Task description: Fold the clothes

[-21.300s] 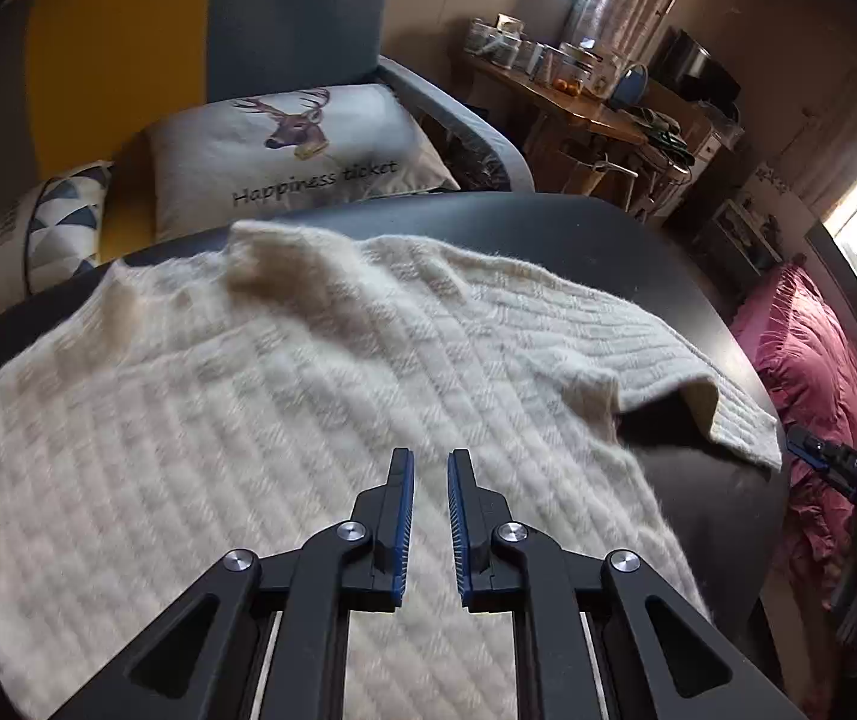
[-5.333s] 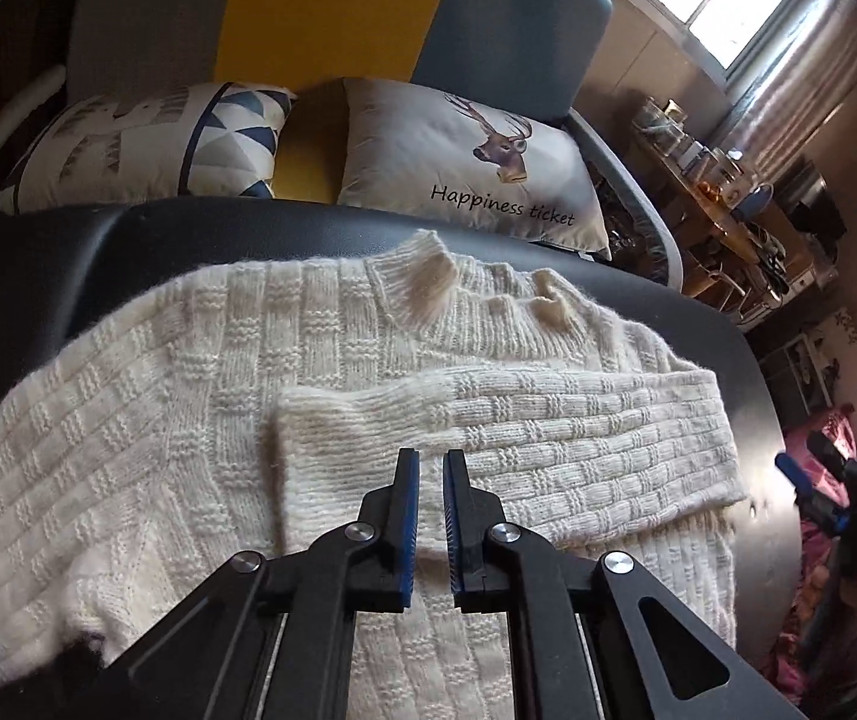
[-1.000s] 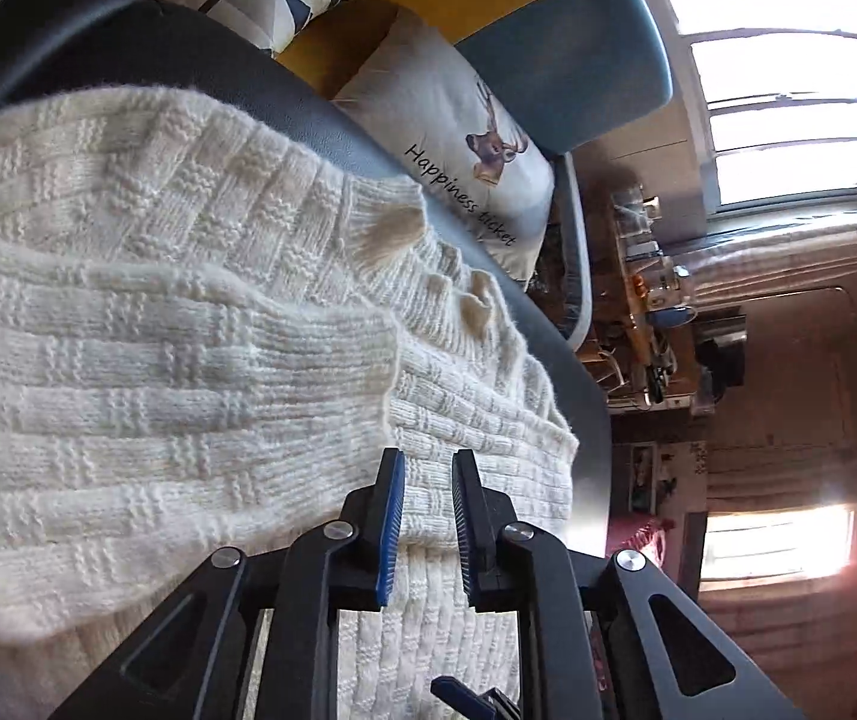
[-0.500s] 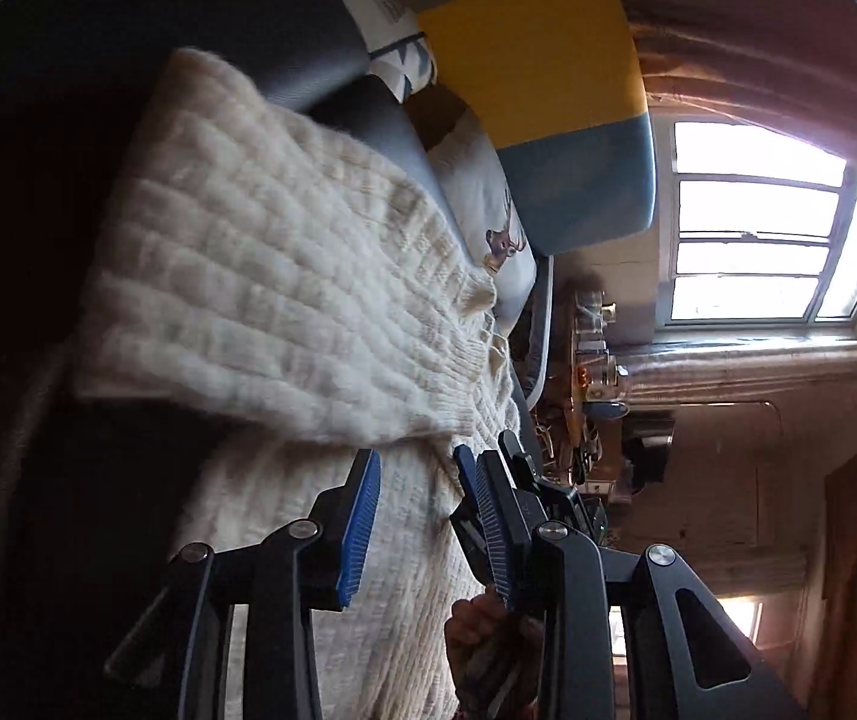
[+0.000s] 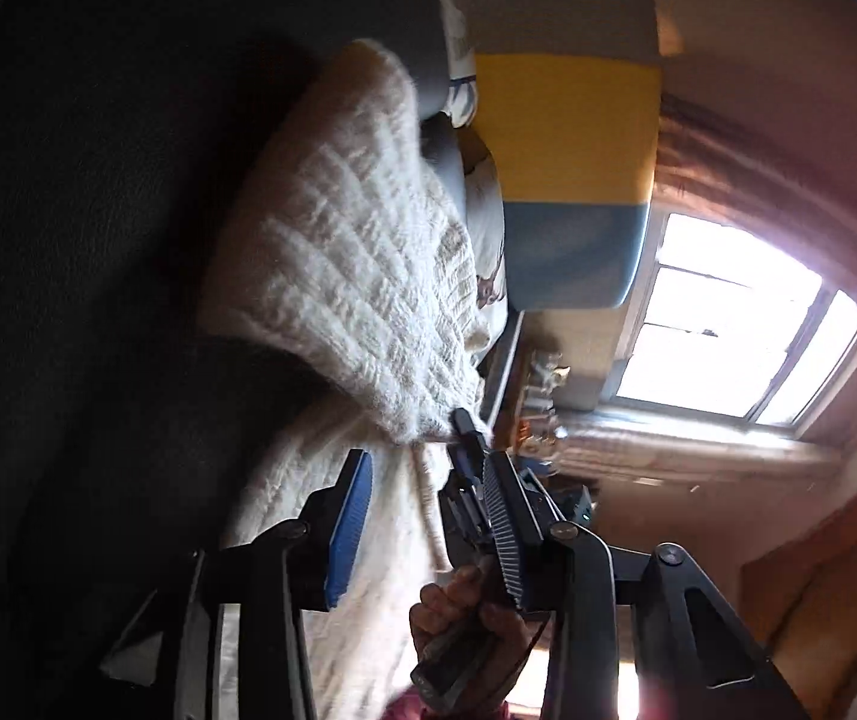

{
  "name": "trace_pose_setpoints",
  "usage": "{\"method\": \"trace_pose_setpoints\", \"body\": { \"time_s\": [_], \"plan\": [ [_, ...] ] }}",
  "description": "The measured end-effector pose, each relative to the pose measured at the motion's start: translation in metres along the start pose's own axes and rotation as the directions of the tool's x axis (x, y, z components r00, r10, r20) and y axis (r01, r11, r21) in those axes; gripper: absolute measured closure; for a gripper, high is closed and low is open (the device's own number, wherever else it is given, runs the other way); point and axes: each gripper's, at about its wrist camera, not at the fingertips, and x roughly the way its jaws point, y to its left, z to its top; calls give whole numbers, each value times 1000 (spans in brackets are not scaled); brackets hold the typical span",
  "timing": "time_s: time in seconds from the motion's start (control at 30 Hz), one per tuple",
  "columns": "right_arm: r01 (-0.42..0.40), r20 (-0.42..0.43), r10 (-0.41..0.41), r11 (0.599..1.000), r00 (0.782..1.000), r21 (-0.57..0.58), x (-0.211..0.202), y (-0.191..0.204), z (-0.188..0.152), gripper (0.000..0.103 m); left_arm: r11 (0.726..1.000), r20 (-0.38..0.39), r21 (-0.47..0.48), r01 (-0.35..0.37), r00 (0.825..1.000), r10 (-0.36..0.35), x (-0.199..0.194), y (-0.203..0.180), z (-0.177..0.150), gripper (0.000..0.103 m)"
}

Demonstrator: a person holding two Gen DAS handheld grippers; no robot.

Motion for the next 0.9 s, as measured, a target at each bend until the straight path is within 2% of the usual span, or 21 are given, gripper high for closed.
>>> {"method": "trace_pose_setpoints", "body": {
  "time_s": [0.13, 0.27, 0.43, 0.57, 0.63, 0.73, 0.8, 0.9],
  "plan": [
    [-6, 20, 9, 989, 1000, -148, -15, 62, 24, 98, 993, 32, -93, 71, 997, -69, 6, 9, 2, 56],
    [-15, 29, 23, 966, 999, -258, -30, 116, 40, 98, 984, 55, -130, 121, 992, -115, 15, 2, 2, 46],
    [-49, 60, 74, 938, 995, -342, -59, 165, 49, 98, 982, 101, -147, 118, 989, -104, 28, -10, 13, 43],
    [-61, 108, 112, 918, 988, -392, -93, 188, 57, 98, 985, 150, -139, 103, 985, -81, 36, -18, 28, 43],
    [-57, 147, 125, 914, 981, -401, -115, 188, 64, 98, 990, 186, -116, 77, 981, -55, 35, -23, 37, 43],
    [-49, 212, 134, 929, 968, -367, -145, 164, 77, 98, 996, 216, -91, 20, 976, 0, 35, -27, 48, 43],
    [-33, 245, 117, 947, 962, -320, -158, 136, 84, 98, 996, 205, -87, 7, 979, 11, 39, -26, 50, 43],
    [-1, 271, 58, 979, 961, -206, -163, 73, 91, 98, 998, 191, -51, -30, 981, 40, 45, -28, 47, 43]
  ]
}}
